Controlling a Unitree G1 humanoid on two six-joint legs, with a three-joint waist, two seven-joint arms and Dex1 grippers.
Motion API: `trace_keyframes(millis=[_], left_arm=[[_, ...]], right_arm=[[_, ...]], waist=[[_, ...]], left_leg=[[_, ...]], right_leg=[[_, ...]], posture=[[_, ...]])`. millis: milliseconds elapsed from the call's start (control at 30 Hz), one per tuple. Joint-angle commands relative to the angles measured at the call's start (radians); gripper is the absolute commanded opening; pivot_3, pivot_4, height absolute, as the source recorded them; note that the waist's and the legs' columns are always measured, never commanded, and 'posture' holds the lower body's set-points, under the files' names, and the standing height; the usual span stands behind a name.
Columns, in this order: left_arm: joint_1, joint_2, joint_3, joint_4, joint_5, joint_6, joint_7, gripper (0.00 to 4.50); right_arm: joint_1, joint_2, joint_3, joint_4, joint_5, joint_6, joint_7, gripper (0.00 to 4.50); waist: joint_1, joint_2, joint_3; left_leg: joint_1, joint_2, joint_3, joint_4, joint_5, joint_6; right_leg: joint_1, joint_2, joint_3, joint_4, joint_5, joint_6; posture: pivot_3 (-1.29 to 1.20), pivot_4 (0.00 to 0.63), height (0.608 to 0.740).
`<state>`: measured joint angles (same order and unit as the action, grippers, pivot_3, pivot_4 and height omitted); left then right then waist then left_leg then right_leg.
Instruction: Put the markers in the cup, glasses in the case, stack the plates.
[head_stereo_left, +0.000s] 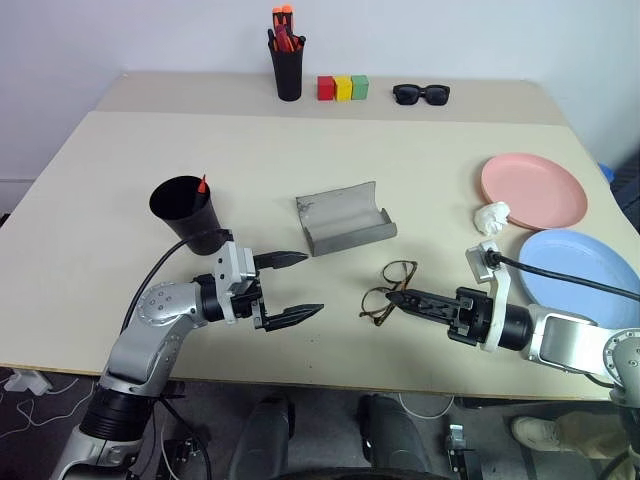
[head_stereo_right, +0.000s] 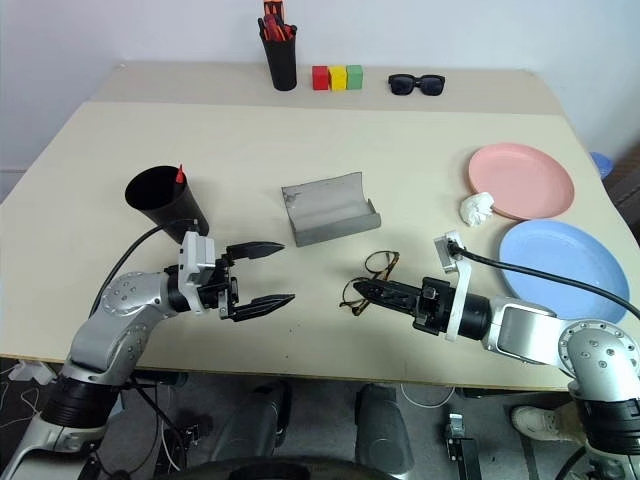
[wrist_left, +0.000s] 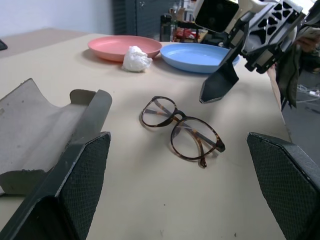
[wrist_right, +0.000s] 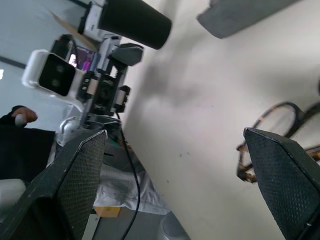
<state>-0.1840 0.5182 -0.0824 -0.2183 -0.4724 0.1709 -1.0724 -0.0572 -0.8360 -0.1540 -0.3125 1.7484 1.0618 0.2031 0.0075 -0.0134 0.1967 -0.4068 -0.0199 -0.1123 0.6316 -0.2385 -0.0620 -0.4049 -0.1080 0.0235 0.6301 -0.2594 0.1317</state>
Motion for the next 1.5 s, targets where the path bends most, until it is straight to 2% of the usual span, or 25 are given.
trace_keyframes(millis=[33, 267, 400, 600, 800, 1067, 1167, 1233, 1400, 1500], left_arm=[[-0.010, 0.004, 0.015, -0.028, -0.022, 0.001, -0.006, 4.50], [0.023, 0.027, 0.037, -0.070, -0.077, 0.021, -0.033, 4.50], [0.055, 0.070, 0.067, -0.111, -0.153, 0.067, -0.083, 4.50], [0.109, 0.133, 0.116, -0.148, -0.194, 0.075, -0.136, 4.50], [0.144, 0.172, 0.152, -0.166, -0.202, 0.070, -0.158, 4.50], [0.150, 0.173, 0.163, -0.179, -0.200, 0.073, -0.144, 4.50], [0.153, 0.172, 0.165, -0.185, -0.200, 0.076, -0.135, 4.50], [0.155, 0.171, 0.165, -0.189, -0.199, 0.077, -0.128, 4.50], [0.157, 0.168, 0.161, -0.196, -0.196, 0.078, -0.108, 4.50], [0.159, 0.165, 0.160, -0.197, -0.194, 0.076, -0.099, 4.50]], right_arm=[[-0.011, 0.025, 0.003, -0.012, -0.024, -0.015, -0.008, 4.48], [-0.039, 0.055, 0.016, 0.047, -0.110, 0.001, 0.007, 4.48], [-0.064, 0.073, 0.022, 0.072, -0.148, 0.011, 0.018, 4.48], [-0.106, 0.097, 0.025, 0.114, -0.205, 0.030, 0.042, 4.48], [-0.145, 0.137, 0.036, 0.150, -0.295, 0.041, 0.072, 4.48], [-0.160, 0.191, 0.035, 0.163, -0.400, 0.049, 0.108, 4.48], [-0.162, 0.204, 0.029, 0.158, -0.424, 0.052, 0.117, 3.63], [-0.163, 0.210, 0.028, 0.155, -0.443, 0.050, 0.121, 2.77], [-0.163, 0.215, 0.030, 0.135, -0.499, 0.045, 0.153, 0.12], [-0.163, 0.216, 0.029, 0.114, -0.529, 0.034, 0.174, 0.05]], waist=[[0.000, 0.000, 0.000], [-0.003, 0.000, 0.000], [-0.005, 0.000, 0.000], [-0.008, 0.000, 0.000], [-0.019, 0.001, 0.000], [-0.021, 0.001, 0.000], [-0.021, 0.001, 0.000], [-0.021, 0.001, 0.000], [-0.021, 0.001, 0.000], [-0.021, 0.001, 0.000]], left_leg=[[0.000, 0.000, 0.000, 0.000, 0.000, 0.000], [0.000, 0.000, 0.000, 0.000, 0.000, 0.000], [0.000, 0.000, 0.000, 0.000, 0.000, 0.000], [0.000, 0.000, 0.000, 0.000, 0.000, 0.000], [0.000, 0.000, 0.000, 0.000, 0.000, 0.000], [0.000, 0.000, 0.000, 0.000, 0.000, 0.000], [0.000, 0.000, 0.000, 0.000, 0.000, 0.000], [0.000, 0.000, 0.000, 0.000, 0.000, 0.000], [0.000, 0.000, 0.000, 0.000, 0.000, 0.000], [0.001, 0.001, 0.000, 0.000, 0.000, 0.000]], right_leg=[[0.000, 0.000, 0.000, 0.000, 0.000, 0.000], [0.000, 0.000, 0.000, 0.000, 0.000, 0.000], [0.000, 0.000, 0.000, 0.000, 0.000, 0.000], [0.000, 0.000, 0.000, 0.000, -0.001, -0.002], [0.000, 0.000, 0.000, 0.000, -0.001, -0.002], [0.000, 0.001, 0.000, 0.000, -0.001, -0.002], [0.000, 0.001, 0.000, 0.000, -0.001, -0.002], [0.000, 0.001, 0.000, 0.000, -0.001, -0.001], [0.000, 0.001, 0.000, 0.000, -0.001, -0.001], [0.000, 0.001, 0.000, 0.000, 0.000, 0.000]], posture=[[0.00, 0.150, 0.740], [0.00, 0.150, 0.740], [0.00, 0.150, 0.740], [0.00, 0.150, 0.740], [0.00, 0.150, 0.740], [0.00, 0.150, 0.740], [0.00, 0.150, 0.740], [0.00, 0.150, 0.740], [0.00, 0.150, 0.740], [0.00, 0.150, 0.740]])
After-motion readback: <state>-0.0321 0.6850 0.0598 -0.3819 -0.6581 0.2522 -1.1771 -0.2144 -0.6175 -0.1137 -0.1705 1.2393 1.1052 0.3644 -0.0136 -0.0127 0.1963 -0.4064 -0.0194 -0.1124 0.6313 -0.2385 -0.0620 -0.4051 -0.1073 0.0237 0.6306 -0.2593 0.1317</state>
